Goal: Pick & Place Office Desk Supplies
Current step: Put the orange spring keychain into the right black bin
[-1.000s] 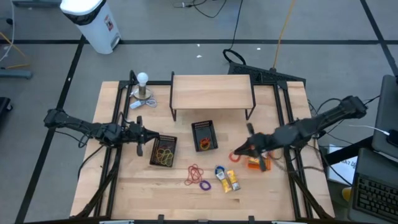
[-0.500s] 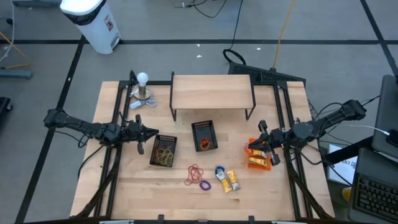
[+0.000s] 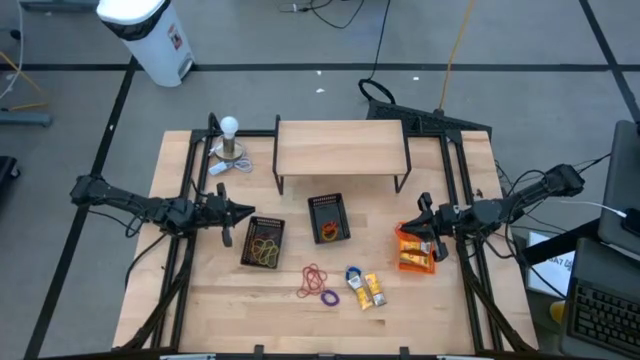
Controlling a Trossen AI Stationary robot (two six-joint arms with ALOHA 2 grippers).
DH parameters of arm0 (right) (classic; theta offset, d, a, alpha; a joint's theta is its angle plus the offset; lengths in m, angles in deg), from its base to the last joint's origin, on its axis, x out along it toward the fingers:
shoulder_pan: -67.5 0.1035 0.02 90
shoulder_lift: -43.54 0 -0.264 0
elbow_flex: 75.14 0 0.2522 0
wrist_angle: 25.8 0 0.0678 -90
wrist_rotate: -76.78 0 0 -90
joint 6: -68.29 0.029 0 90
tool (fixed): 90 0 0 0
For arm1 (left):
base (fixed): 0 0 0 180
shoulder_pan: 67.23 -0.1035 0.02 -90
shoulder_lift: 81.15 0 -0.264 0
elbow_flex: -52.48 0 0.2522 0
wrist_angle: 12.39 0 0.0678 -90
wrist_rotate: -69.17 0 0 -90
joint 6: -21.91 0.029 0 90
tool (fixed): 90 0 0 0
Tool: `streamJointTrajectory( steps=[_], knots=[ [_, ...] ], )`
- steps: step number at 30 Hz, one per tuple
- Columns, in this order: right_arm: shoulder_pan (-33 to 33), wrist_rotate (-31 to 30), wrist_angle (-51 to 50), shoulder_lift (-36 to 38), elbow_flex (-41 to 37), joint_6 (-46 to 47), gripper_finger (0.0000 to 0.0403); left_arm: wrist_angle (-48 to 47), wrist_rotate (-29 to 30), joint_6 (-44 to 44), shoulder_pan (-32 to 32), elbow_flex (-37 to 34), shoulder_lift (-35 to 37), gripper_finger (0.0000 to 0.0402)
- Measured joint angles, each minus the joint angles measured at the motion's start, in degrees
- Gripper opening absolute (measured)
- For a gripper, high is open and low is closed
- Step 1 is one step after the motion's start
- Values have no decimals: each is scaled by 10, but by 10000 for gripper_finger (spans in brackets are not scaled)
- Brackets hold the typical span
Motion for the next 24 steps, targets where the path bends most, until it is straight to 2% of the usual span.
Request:
streamJointTrajectory(
  steps=[5,7,12,16,24],
  knots=[
    [0,-3,18,-2,2,-1,1,1,0,9,0,0,0,26],
    [0,-23,18,-12,17,-2,1,1,0,12,0,0,0,26],
    [-11,-43,-64,-78,111,-2,1,16,0,14,0,0,0,26],
    [-32,-39,-150,-188,225,9,1,17,0,18,0,0,0,26],
    [-105,48,-284,-449,418,15,0,33,-4,7,0,0,0,26]
  ],
)
